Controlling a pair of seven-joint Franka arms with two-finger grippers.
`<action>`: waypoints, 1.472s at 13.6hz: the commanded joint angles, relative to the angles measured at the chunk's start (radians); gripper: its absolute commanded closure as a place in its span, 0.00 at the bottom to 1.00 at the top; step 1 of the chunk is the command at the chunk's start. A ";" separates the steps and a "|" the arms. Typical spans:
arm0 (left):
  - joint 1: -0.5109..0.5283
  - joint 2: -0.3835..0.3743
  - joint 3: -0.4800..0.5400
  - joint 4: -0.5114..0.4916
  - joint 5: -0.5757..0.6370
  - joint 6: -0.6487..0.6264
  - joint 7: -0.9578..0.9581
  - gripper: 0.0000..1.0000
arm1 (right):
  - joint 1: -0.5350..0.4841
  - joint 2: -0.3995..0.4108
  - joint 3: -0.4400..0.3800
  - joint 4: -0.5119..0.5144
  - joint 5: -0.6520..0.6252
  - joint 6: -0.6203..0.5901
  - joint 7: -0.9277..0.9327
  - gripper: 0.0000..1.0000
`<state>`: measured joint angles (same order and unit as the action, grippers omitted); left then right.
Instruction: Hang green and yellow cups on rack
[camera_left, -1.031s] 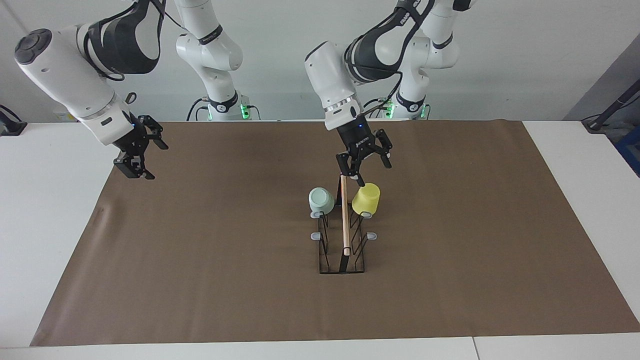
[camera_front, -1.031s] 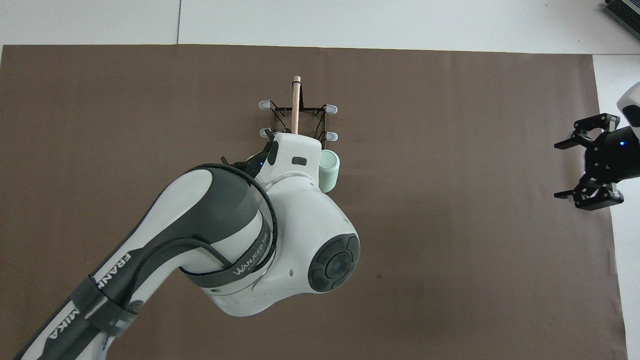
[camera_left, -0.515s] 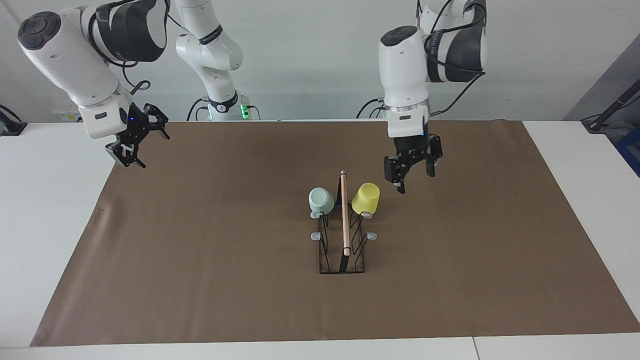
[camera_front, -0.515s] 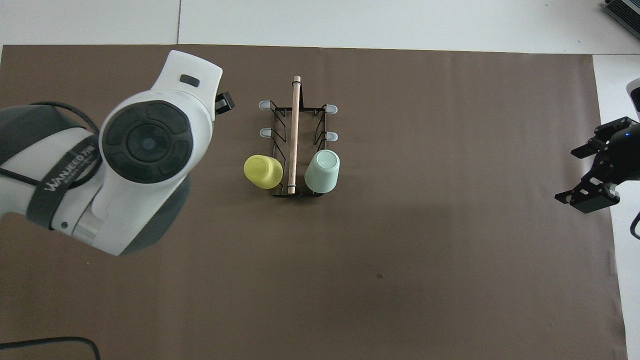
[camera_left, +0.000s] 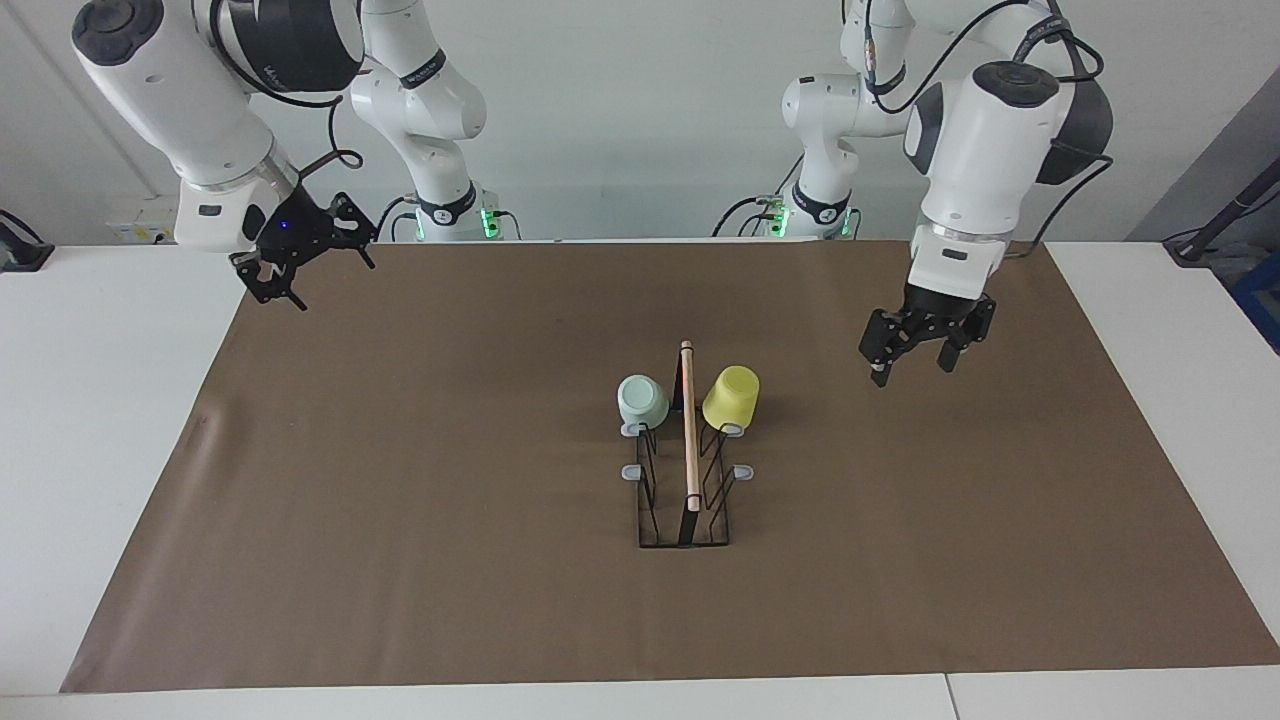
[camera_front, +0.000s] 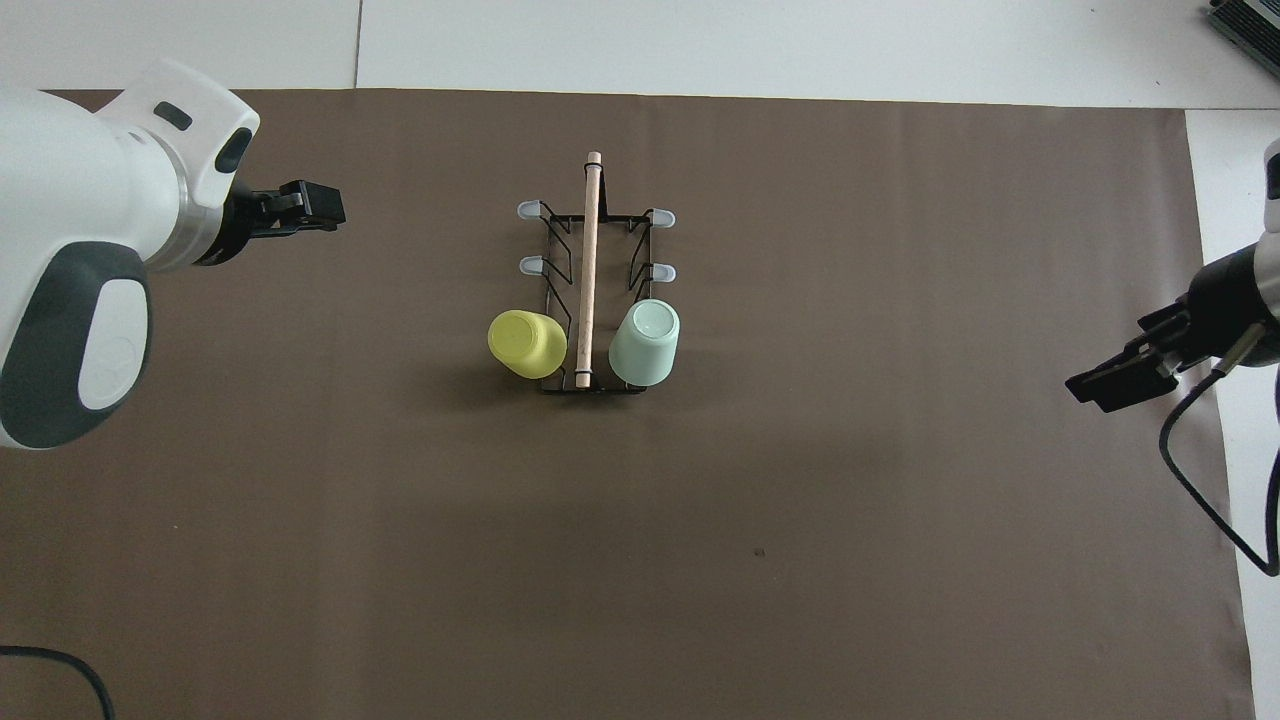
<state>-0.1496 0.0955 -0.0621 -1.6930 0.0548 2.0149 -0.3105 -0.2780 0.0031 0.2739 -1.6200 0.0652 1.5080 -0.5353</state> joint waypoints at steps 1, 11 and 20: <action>0.040 -0.037 0.015 -0.021 -0.032 -0.095 0.216 0.00 | -0.007 -0.032 0.036 0.003 -0.005 -0.037 0.211 0.00; 0.208 -0.099 -0.067 0.159 -0.062 -0.513 0.413 0.00 | -0.012 -0.146 0.110 0.003 0.073 -0.031 0.683 0.00; 0.209 -0.103 -0.067 0.167 -0.075 -0.544 0.416 0.00 | -0.067 -0.110 0.088 0.038 0.054 -0.019 0.611 0.00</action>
<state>0.0466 -0.0149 -0.1185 -1.5567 -0.0202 1.5164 0.0927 -0.3339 -0.1221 0.3533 -1.5971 0.1176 1.4900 0.0929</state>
